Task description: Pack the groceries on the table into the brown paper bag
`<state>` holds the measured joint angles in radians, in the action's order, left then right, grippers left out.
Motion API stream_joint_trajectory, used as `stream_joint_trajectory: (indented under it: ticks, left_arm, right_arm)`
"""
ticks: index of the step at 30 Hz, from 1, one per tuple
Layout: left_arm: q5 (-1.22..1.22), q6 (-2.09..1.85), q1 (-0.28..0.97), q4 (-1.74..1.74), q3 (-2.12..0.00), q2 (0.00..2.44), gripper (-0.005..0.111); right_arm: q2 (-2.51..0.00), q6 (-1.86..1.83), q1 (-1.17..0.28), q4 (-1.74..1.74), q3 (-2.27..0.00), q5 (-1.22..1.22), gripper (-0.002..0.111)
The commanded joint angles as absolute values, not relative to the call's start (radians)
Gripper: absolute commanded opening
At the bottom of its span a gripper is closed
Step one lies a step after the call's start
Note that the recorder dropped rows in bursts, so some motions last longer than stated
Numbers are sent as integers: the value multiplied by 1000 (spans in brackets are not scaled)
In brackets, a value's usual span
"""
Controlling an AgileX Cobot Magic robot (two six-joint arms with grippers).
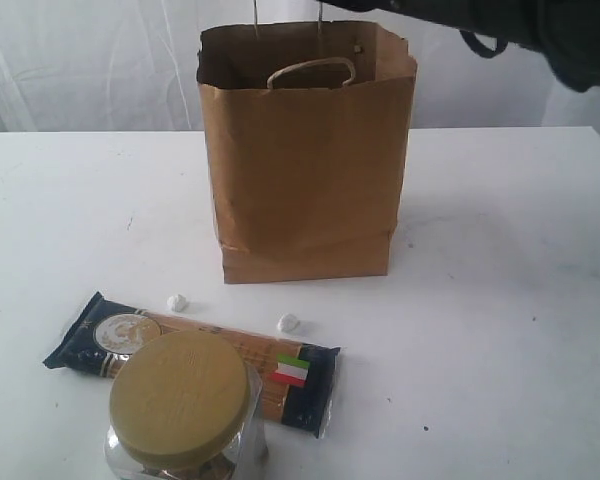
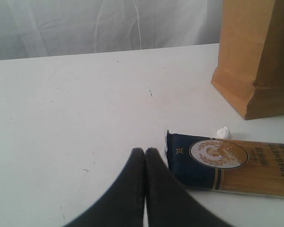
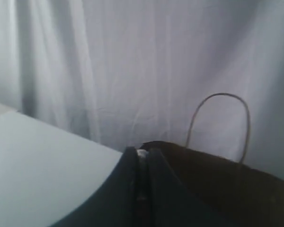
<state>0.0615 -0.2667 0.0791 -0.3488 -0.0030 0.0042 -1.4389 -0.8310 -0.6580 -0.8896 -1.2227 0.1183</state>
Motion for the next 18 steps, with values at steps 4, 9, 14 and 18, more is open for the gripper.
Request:
stream_joint_trajectory:
  ticks: [4, 9, 14, 18]
  left_arm:
    - [61, -266, 84, -359, 0, 0, 0]
    - [61, -266, 84, -359, 0, 0, 0]
    - [61, -266, 84, -359, 0, 0, 0]
    - [61, -266, 84, -359, 0, 0, 0]
  right_arm:
    - [-1595, -842, -656, -891, -1225, 293, 0]
    - [-1643, -830, -656, -891, -1225, 264, 1]
    - [-1643, -830, -656, -891, -1225, 259, 13]
    - [-1637, -830, -656, -891, -1225, 259, 18]
